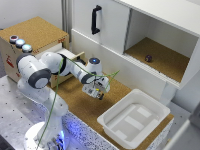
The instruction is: Put the yellow block inside the box
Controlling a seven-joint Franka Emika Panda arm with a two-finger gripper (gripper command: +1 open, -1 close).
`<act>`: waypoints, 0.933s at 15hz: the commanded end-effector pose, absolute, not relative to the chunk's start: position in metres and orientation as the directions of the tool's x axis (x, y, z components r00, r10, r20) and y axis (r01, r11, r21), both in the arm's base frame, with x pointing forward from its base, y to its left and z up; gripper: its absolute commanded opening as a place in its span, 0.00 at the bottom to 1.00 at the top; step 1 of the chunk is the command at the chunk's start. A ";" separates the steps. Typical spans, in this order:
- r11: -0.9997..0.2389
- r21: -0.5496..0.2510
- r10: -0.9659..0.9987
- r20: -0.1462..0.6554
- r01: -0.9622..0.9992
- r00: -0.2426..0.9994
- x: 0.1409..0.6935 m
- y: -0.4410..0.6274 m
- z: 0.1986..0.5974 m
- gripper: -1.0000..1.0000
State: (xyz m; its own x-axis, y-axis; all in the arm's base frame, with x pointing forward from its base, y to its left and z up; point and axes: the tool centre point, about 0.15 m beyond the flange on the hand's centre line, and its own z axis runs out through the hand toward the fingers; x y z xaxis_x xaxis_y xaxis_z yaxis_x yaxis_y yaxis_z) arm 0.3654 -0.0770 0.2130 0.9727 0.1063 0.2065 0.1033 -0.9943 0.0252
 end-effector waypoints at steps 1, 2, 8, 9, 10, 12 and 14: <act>-0.989 0.138 0.084 0.275 0.047 0.958 0.347 -0.082 0.268 0.00; -0.988 0.152 0.089 0.312 0.042 0.946 0.346 -0.084 0.288 0.00; -0.984 0.177 0.067 0.442 -0.013 0.894 0.336 -0.131 0.376 0.00; -0.983 0.180 0.051 0.451 -0.034 0.891 0.337 -0.146 0.383 0.00; -0.982 0.183 0.044 0.463 -0.047 0.885 0.337 -0.156 0.388 0.00; -0.978 0.188 0.011 0.475 -0.089 0.880 0.339 -0.196 0.395 0.00; -0.977 0.175 -0.026 0.463 -0.120 0.886 0.337 -0.241 0.391 0.00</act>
State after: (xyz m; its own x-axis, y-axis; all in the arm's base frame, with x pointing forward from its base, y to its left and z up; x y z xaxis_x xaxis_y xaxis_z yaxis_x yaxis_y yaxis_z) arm 0.3418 -0.1606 0.3794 0.8815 0.0168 0.4719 -0.0732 -0.9824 0.1718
